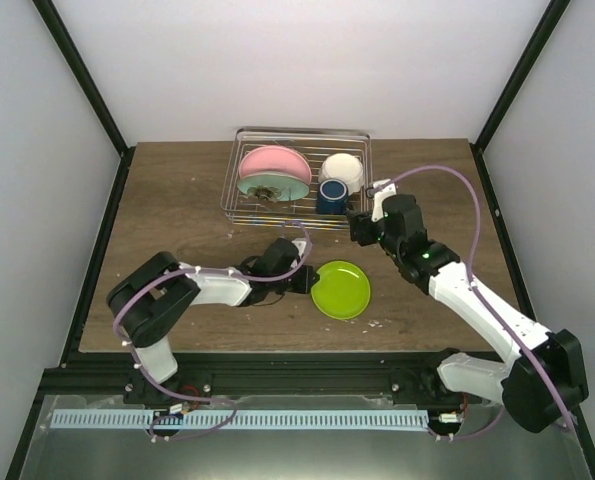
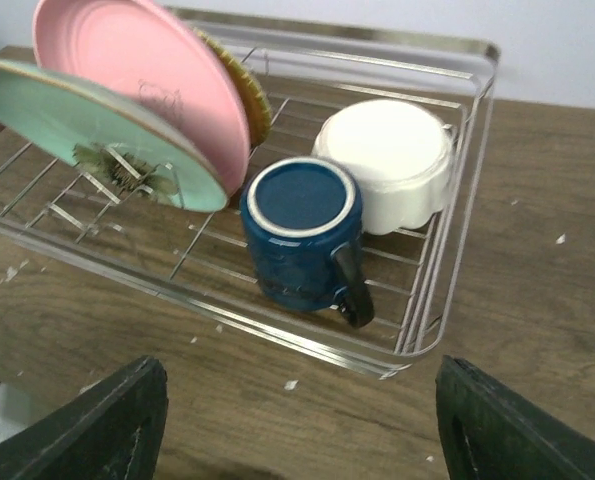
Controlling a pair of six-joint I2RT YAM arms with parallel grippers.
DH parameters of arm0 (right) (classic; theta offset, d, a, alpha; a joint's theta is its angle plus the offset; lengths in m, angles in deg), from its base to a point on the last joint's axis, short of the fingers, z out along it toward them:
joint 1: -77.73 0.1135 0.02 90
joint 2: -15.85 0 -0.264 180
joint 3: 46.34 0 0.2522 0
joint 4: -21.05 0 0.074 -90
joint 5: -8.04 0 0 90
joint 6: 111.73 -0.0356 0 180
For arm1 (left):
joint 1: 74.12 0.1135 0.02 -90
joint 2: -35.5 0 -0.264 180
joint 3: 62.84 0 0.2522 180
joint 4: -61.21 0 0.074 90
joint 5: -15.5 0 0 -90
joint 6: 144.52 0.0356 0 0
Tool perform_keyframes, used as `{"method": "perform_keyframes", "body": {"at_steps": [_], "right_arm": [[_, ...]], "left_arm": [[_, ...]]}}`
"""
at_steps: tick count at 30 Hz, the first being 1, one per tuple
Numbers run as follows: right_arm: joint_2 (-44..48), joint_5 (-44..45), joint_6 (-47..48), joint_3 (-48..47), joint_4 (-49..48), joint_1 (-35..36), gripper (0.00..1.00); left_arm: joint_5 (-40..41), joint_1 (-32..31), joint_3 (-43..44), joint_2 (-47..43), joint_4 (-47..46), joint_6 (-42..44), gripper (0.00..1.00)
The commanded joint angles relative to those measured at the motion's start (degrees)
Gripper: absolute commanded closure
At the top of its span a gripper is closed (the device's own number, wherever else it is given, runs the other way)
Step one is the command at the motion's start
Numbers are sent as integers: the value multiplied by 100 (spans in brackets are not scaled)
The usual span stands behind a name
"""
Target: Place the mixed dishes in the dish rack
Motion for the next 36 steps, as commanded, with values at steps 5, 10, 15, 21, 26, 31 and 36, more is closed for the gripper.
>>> {"method": "perform_keyframes", "body": {"at_steps": [5, 10, 15, 21, 26, 31, 36], "right_arm": [[-194, -1156, -373, -75, 424, -1, 20], [-421, -1897, -284, -29, 549, -36, 19], [-773, -2852, -148, 135, 452, -40, 20], [-886, -4068, -167, 392, 6, -39, 24], [-839, -4268, -193, 427, -169, -39, 24], [-818, -3986, -127, 380, -30, -39, 21], [-879, -4969, -244, 446, -357, -39, 20]], "left_arm": [[45, 511, -765, -1546, 522, 242, 100], [422, 1012, -994, -3262, 1734, 583, 100], [542, 1413, -1065, -4584, 2538, 801, 100], [788, 1471, -976, -4952, 3034, 976, 100], [781, 1470, -991, -4951, 3016, 961, 100], [894, 1478, -970, -5034, 3147, 1000, 100], [835, 1479, -995, -5024, 3088, 975, 100]]}}
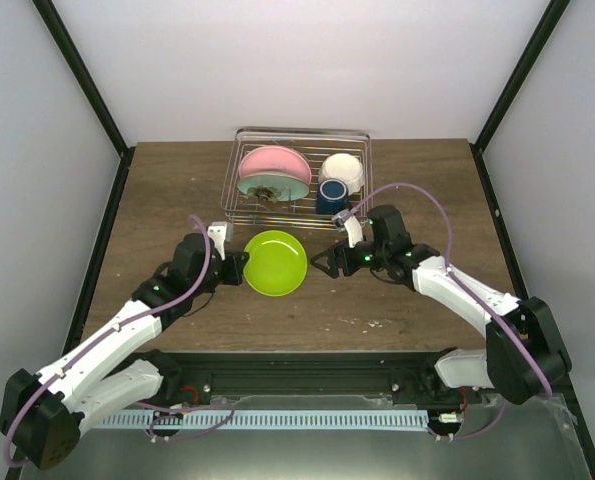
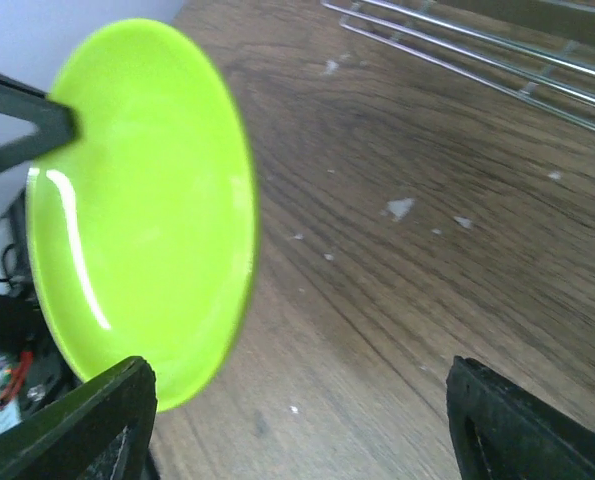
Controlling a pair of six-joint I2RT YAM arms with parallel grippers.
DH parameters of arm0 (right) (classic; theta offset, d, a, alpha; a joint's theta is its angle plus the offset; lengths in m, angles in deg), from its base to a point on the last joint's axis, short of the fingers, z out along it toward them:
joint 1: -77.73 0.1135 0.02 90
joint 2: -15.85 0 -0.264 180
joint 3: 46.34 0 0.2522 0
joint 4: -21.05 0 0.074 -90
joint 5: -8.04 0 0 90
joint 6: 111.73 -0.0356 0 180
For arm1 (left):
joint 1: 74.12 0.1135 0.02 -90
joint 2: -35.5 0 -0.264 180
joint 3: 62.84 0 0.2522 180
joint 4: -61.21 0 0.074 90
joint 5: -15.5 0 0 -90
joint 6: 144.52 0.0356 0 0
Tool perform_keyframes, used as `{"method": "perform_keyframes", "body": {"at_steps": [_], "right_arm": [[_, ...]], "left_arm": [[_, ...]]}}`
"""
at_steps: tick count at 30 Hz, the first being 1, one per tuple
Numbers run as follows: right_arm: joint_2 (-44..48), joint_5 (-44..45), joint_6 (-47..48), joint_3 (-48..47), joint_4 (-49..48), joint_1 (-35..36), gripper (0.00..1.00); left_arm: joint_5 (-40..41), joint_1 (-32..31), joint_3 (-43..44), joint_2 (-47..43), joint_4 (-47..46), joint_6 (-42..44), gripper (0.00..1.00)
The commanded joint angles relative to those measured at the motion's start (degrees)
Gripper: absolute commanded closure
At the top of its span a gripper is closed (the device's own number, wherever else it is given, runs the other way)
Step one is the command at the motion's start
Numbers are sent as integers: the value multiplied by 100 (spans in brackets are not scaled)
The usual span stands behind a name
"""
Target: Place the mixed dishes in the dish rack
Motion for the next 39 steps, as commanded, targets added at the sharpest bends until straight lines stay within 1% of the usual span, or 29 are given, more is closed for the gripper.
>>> {"method": "perform_keyframes", "body": {"at_steps": [1, 5, 9, 12, 17, 19, 24, 28, 29, 30, 31, 33, 34, 36, 38, 39], "right_arm": [[16, -998, -128, 25, -479, -10, 20], [-184, -1324, -256, 70, -741, 18, 20], [-577, -1561, -372, 113, -1063, 96, 20], [-849, -1702, -476, 106, -1317, 174, 24], [-1184, -1950, -505, -66, -1598, 388, 40], [-1249, -2013, -482, -156, -1645, 470, 52], [-1280, -2123, -472, -292, -1723, 550, 74], [-1258, -2088, -433, -348, -1694, 563, 84], [-1240, -2059, -408, -360, -1673, 561, 88], [-1224, -2013, -380, -381, -1632, 561, 91], [-1200, -1935, -342, -398, -1586, 561, 95], [-1163, -1748, -248, -459, -1461, 559, 99], [-1151, -1641, -197, -493, -1380, 560, 99], [-1135, -1470, -84, -572, -1229, 560, 99], [-1118, -1324, 38, -650, -1144, 561, 99], [-1102, -1234, 114, -691, -1110, 561, 99]], "left_arm": [[-48, 34, -21, -69, -163, 37, 100], [-252, 35, -56, -12, -346, 5, 100], [-316, 36, -96, 9, -451, 15, 100], [-305, 33, -100, 21, -446, 34, 100], [-328, 38, -112, 41, -488, 53, 100], [-338, 38, -117, 63, -504, 61, 100], [-368, 37, -168, 123, -606, 53, 100], [-391, 34, -198, 189, -673, 52, 100], [-396, 38, -197, 195, -675, 59, 99], [-400, 36, -190, 208, -676, 73, 95], [-408, 31, -181, 220, -662, 92, 90], [-388, 33, -157, 244, -601, 128, 75], [-371, 38, -147, 233, -562, 138, 65], [-330, 38, -132, 190, -508, 153, 51], [-229, 46, -98, 107, -404, 166, 37], [-156, 46, -65, 67, -299, 173, 33]]}}
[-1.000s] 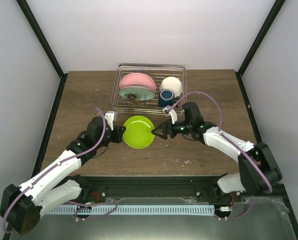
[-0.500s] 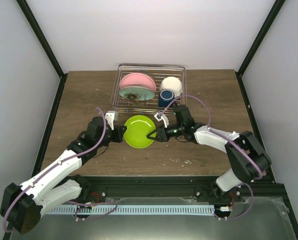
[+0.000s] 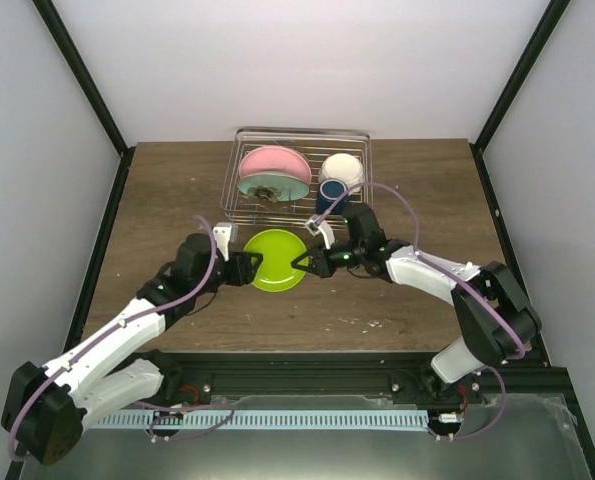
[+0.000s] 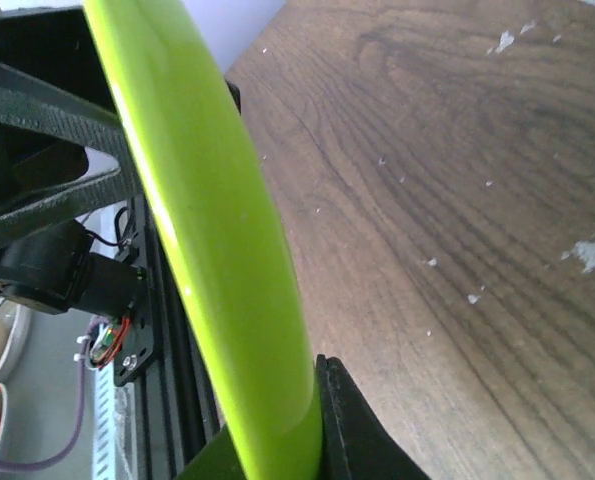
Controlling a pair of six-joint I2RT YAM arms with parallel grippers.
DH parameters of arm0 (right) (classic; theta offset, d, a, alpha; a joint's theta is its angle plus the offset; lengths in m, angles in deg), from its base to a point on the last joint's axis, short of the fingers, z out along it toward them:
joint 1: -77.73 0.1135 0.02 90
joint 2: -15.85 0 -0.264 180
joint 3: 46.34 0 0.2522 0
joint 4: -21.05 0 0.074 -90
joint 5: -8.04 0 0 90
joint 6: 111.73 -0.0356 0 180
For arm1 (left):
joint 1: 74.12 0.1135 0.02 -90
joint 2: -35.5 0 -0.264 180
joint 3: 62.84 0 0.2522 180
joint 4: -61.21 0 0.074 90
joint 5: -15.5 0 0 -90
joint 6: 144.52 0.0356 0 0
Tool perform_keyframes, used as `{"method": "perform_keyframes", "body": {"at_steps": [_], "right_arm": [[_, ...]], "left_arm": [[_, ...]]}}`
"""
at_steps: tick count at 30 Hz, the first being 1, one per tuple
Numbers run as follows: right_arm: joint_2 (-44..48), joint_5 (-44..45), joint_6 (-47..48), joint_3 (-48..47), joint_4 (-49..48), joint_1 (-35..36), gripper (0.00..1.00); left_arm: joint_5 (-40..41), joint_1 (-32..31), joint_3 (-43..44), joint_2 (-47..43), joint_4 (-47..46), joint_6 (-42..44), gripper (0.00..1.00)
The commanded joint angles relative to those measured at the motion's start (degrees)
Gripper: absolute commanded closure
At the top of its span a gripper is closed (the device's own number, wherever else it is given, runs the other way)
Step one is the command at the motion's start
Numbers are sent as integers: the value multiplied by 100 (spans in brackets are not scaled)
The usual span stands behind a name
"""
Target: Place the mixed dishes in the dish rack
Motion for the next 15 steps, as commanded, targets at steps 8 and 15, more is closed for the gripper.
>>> {"method": "perform_keyframes", "body": {"at_steps": [8, 15], "right_arm": [[522, 1559, 1499, -881, 420, 52, 99], [590, 2793, 2318, -876, -640, 56, 99]], "left_arm": [[1290, 83, 606, -661, 1521, 105, 0], [1871, 143, 841, -922, 2202, 36, 0]]}}
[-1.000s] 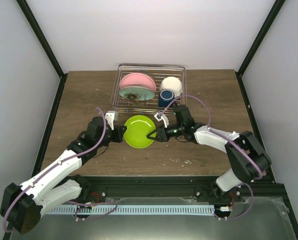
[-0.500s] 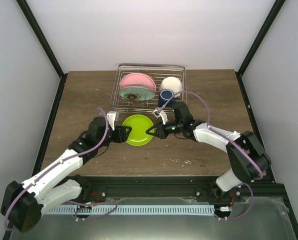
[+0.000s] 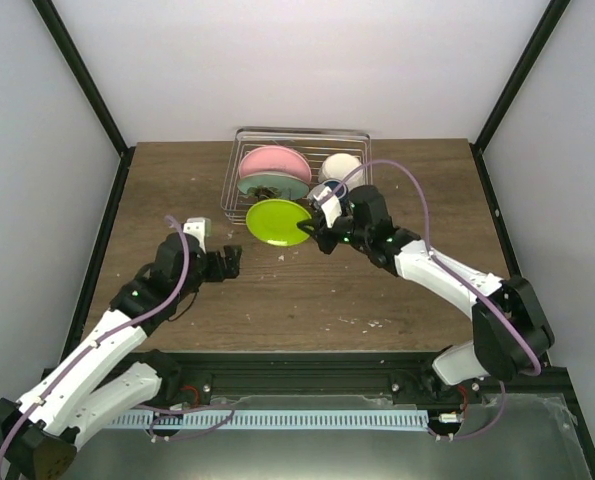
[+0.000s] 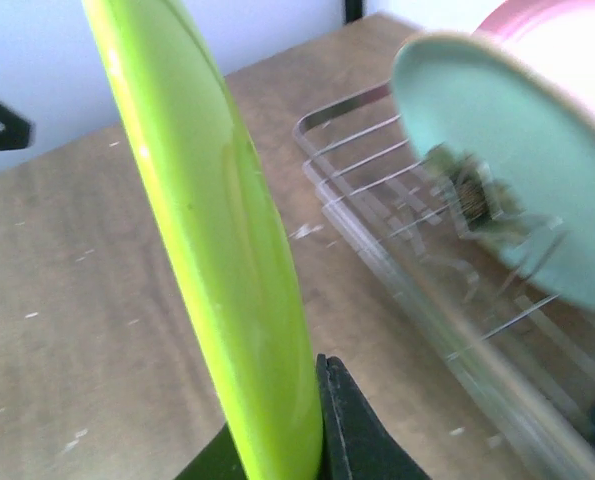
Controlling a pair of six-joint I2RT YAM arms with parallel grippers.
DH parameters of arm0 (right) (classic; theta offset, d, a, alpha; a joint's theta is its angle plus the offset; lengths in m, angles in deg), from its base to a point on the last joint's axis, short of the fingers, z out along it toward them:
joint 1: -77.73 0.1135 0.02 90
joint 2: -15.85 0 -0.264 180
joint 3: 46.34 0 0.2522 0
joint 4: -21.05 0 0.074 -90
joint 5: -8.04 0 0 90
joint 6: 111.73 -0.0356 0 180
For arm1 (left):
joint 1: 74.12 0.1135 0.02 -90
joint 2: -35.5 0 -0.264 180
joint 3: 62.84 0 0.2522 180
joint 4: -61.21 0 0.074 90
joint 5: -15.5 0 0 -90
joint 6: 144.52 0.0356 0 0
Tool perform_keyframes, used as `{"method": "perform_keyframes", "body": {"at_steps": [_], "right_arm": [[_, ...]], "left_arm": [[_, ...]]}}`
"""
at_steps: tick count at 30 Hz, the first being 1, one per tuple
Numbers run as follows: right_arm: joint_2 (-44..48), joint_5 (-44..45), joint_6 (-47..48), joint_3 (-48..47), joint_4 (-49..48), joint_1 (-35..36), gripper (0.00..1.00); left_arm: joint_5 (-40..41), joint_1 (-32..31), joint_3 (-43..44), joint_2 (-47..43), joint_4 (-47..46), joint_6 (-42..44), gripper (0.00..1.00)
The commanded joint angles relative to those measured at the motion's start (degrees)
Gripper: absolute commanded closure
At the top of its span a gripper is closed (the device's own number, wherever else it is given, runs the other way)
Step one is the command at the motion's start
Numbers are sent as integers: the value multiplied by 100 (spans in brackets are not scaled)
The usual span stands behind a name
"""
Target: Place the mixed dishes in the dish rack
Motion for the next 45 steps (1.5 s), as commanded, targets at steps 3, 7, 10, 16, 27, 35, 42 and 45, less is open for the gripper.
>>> {"method": "perform_keyframes", "body": {"at_steps": [3, 7, 10, 16, 27, 35, 42, 45], "right_arm": [[-88, 1300, 1050, -78, -1492, 41, 99], [-314, 1679, 1543, 196, -2541, 41, 99], [-466, 1715, 1881, 521, -3498, 41, 99], [-974, 1525, 2668, 859, -4794, 46, 99], [-1667, 1554, 3105, 598, -5550, 45, 99], [-2318, 1467, 3419, -712, -3892, 41, 99], [-2625, 1730, 3576, -1293, -3227, 41, 99], [-2637, 1794, 3706, -1351, -3055, 35, 99]], "left_arm": [[533, 54, 186, -50, 669, -19, 0], [523, 63, 170, -31, 653, -10, 0], [493, 70, 150, -23, 617, 15, 0], [427, 89, 88, -24, 535, 42, 0], [290, 123, 15, -27, 414, 42, 0], [293, 133, 5, -58, 429, 77, 0], [289, 169, 22, -67, 466, 130, 0], [291, 178, 25, -76, 462, 147, 0]]}}
